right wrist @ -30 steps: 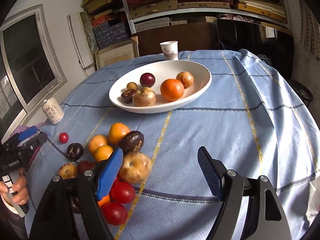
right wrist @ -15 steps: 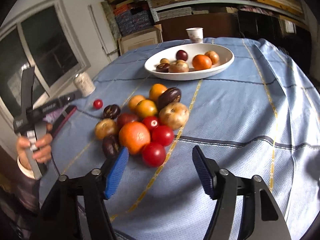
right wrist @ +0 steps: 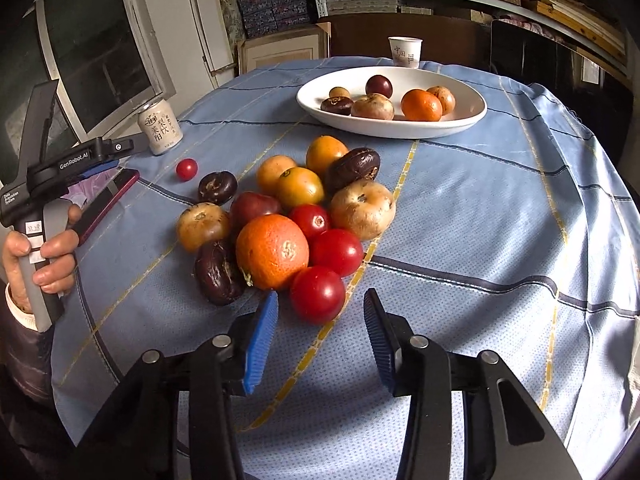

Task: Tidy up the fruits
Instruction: 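Move both grippers back toward the remaining fruit pile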

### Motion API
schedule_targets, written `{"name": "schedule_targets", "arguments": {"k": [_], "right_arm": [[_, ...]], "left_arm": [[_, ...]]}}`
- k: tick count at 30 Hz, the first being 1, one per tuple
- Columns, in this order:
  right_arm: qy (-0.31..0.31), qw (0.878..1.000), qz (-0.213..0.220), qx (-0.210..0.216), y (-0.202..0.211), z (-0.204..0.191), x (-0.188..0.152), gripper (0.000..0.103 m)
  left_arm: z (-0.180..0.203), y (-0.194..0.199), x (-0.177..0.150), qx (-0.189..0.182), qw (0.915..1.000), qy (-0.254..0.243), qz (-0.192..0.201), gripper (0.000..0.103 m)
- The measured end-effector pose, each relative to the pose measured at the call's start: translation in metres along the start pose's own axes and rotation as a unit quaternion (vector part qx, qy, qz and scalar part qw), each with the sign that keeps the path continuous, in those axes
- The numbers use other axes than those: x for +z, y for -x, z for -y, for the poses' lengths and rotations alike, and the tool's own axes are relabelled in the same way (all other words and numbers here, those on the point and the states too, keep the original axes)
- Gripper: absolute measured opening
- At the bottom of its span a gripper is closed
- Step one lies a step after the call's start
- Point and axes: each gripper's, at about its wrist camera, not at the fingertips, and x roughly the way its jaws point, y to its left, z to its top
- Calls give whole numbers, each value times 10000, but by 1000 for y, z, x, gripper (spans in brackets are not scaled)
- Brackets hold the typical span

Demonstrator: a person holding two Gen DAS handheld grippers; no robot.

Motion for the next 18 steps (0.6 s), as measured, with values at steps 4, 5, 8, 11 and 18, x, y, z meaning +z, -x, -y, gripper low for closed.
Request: {"name": "schedule_targets", "arguments": {"k": [4, 5, 8, 11, 18], "right_arm": [[71, 9999, -88, 18, -5, -4, 2, 37], [82, 9999, -119, -6, -7, -5, 2, 33], [-55, 9999, -65, 76, -5, 1, 1, 29], [-343, 9990, 105, 269, 1, 12, -1, 29], [-820, 9944, 313, 594, 7, 30, -4, 30]], "left_arm": [[-4, -3, 0, -31, 9999, 92, -88, 98], [-4, -4, 0, -59, 9999, 95, -109, 98], [-2, -8, -2, -227, 9995, 57, -197, 98], [3, -15, -4, -265, 9990, -59, -346, 98], [8, -50, 0, -303, 9958, -122, -855, 67]]}}
